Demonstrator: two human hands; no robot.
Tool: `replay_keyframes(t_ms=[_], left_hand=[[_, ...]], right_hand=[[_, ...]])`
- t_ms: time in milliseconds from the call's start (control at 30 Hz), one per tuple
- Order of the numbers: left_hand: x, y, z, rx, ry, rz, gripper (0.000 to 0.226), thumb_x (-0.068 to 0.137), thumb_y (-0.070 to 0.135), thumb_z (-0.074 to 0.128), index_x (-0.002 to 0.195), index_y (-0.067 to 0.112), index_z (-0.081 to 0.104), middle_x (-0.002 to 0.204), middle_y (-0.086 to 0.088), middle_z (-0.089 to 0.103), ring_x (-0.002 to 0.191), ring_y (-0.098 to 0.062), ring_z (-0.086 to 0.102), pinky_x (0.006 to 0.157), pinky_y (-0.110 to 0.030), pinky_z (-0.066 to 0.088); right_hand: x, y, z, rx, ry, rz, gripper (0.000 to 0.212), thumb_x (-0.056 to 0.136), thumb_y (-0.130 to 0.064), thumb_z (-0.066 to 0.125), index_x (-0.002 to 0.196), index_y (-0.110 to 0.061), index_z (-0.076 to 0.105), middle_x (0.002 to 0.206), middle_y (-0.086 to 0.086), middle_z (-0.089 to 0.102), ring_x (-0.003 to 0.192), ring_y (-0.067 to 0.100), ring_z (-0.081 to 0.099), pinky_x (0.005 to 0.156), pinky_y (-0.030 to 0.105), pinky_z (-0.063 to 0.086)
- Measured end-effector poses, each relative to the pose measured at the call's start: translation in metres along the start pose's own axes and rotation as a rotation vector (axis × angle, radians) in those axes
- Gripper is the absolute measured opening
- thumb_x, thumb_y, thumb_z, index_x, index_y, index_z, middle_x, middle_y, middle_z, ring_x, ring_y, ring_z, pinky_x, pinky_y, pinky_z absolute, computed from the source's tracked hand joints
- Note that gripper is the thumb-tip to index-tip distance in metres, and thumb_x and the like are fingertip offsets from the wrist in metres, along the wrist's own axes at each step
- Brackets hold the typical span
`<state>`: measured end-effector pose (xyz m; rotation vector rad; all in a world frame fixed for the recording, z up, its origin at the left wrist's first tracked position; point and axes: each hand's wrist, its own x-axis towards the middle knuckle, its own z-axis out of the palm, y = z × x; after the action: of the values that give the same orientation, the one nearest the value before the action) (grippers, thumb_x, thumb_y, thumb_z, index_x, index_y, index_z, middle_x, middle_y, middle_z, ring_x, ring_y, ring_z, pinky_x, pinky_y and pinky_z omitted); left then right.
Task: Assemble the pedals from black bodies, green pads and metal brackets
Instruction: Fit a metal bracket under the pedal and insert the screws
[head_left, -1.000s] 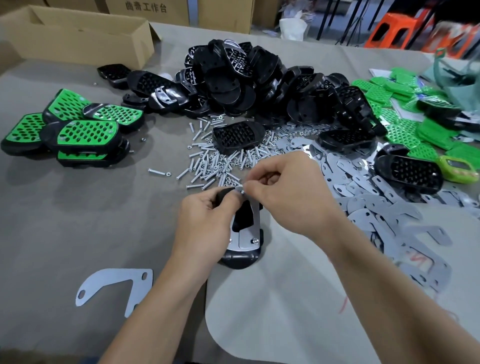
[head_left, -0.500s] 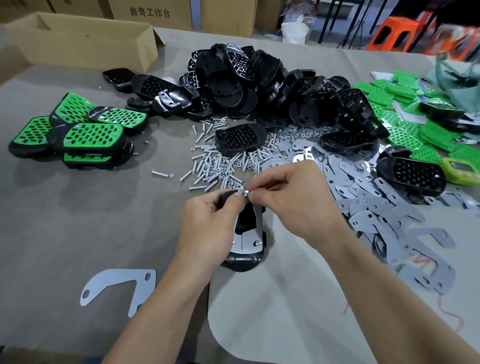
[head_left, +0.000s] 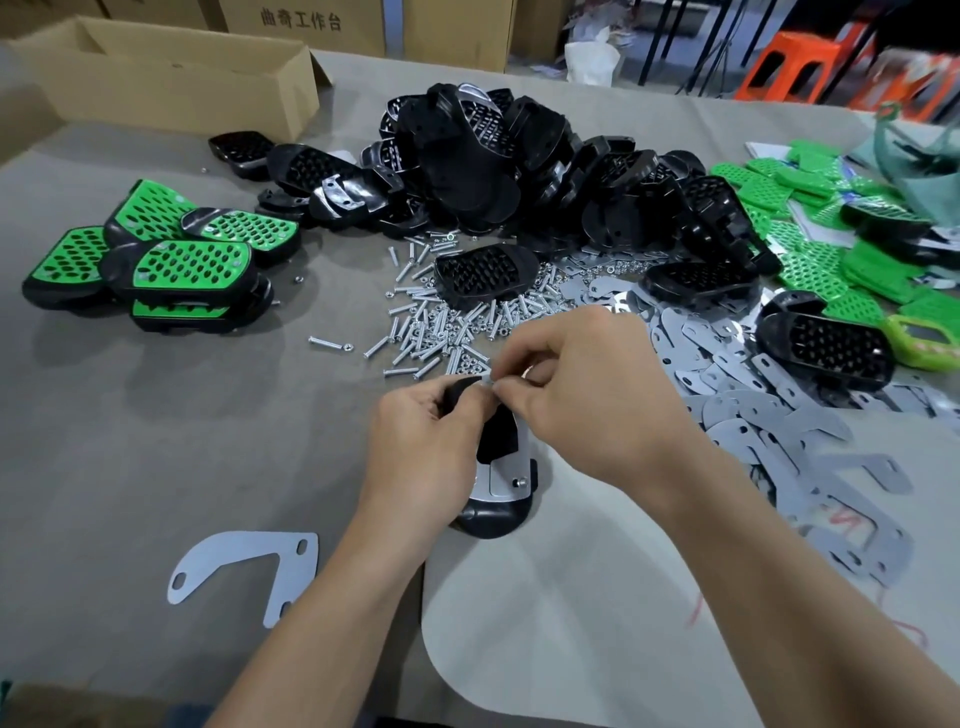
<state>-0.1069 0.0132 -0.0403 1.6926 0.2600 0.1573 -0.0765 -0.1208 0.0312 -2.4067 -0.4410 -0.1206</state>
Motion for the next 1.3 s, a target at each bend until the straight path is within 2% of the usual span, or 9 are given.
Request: replay_keyframes(t_ms=[133, 267, 433, 533, 600, 733, 900, 1133, 1300], left_hand=[[0.0, 0.002, 0.0, -0.007, -0.021, -0.008, 0.028, 0.083, 0.03, 0.062, 0.072, 0.004, 0.063, 0.058, -0.013, 0.051, 0.054, -0.015, 0.039, 0.051, -0.03, 0.029], [-0.001, 0.002, -0.001, -0.016, -0.04, -0.012, 0.034, 0.085, 0.034, 0.06, 0.075, 0.002, 0.064, 0.071, -0.029, 0.055, 0.058, -0.015, 0.041, 0.059, -0.034, 0.032], [0.0, 0.002, 0.0, 0.001, -0.023, -0.004, 0.034, 0.082, 0.035, 0.061, 0.074, 0.002, 0.064, 0.065, -0.021, 0.054, 0.059, -0.014, 0.041, 0.058, -0.034, 0.031], [0.0, 0.002, 0.0, 0.011, -0.016, -0.01, 0.034, 0.08, 0.038, 0.061, 0.076, 0.004, 0.067, 0.068, -0.023, 0.059, 0.059, -0.014, 0.043, 0.058, -0.033, 0.033], [-0.001, 0.002, 0.0, 0.009, -0.009, -0.016, 0.033, 0.079, 0.039, 0.061, 0.076, 0.006, 0.067, 0.062, -0.015, 0.054, 0.058, -0.014, 0.041, 0.057, -0.032, 0.032], [-0.001, 0.002, 0.0, -0.016, 0.0, 0.006, 0.03, 0.083, 0.034, 0.063, 0.073, 0.006, 0.065, 0.058, 0.001, 0.045, 0.056, -0.015, 0.036, 0.05, -0.029, 0.026], [-0.001, 0.0, 0.0, -0.003, 0.003, 0.024, 0.026, 0.088, 0.026, 0.067, 0.07, 0.008, 0.063, 0.057, 0.006, 0.04, 0.054, -0.014, 0.032, 0.046, -0.027, 0.024], [0.0, -0.002, 0.0, 0.019, 0.016, 0.024, 0.028, 0.082, 0.034, 0.062, 0.074, 0.007, 0.064, 0.058, 0.004, 0.042, 0.055, -0.015, 0.035, 0.05, -0.03, 0.027], [0.0, -0.003, 0.0, 0.026, 0.01, 0.032, 0.026, 0.082, 0.033, 0.061, 0.066, 0.012, 0.06, 0.057, 0.008, 0.039, 0.054, -0.013, 0.033, 0.049, -0.027, 0.026]], right_hand=[[0.002, -0.01, -0.002, -0.158, -0.042, -0.086, 0.014, 0.076, -0.008, 0.074, 0.073, -0.022, 0.074, 0.062, -0.009, 0.066, 0.063, 0.008, 0.062, 0.065, 0.031, 0.055], [0.001, -0.013, -0.001, -0.211, -0.039, -0.122, 0.023, 0.075, -0.001, 0.068, 0.08, -0.022, 0.074, 0.066, -0.004, 0.067, 0.066, 0.021, 0.06, 0.065, 0.035, 0.055], [-0.001, -0.009, 0.0, -0.186, -0.044, -0.052, 0.017, 0.083, -0.01, 0.071, 0.08, -0.026, 0.078, 0.066, -0.004, 0.07, 0.065, 0.017, 0.065, 0.066, 0.031, 0.056], [-0.001, -0.005, 0.001, -0.119, -0.025, -0.016, 0.012, 0.081, -0.012, 0.075, 0.076, -0.023, 0.077, 0.065, -0.006, 0.071, 0.066, 0.013, 0.068, 0.065, 0.032, 0.058], [0.0, -0.002, 0.001, -0.047, -0.01, 0.019, 0.011, 0.077, -0.011, 0.078, 0.074, -0.021, 0.078, 0.063, -0.008, 0.07, 0.062, 0.009, 0.068, 0.064, 0.032, 0.058], [0.006, 0.002, -0.006, 0.105, -0.094, 0.121, 0.021, 0.074, -0.007, 0.083, 0.067, -0.027, 0.077, 0.058, -0.015, 0.07, 0.055, 0.0, 0.067, 0.053, 0.017, 0.054], [0.014, 0.005, -0.014, 0.081, -0.191, 0.105, 0.022, 0.075, -0.003, 0.079, 0.07, -0.025, 0.079, 0.059, -0.012, 0.071, 0.057, 0.001, 0.069, 0.059, 0.016, 0.054], [0.01, 0.006, -0.014, -0.011, -0.171, 0.08, 0.023, 0.076, -0.006, 0.074, 0.069, -0.027, 0.079, 0.059, -0.019, 0.069, 0.056, -0.004, 0.063, 0.05, 0.005, 0.042], [0.004, 0.013, -0.013, 0.149, -0.104, 0.108, 0.035, 0.081, -0.001, 0.061, 0.082, -0.03, 0.082, 0.053, -0.02, 0.062, 0.042, 0.004, 0.049, 0.049, 0.008, 0.038]])
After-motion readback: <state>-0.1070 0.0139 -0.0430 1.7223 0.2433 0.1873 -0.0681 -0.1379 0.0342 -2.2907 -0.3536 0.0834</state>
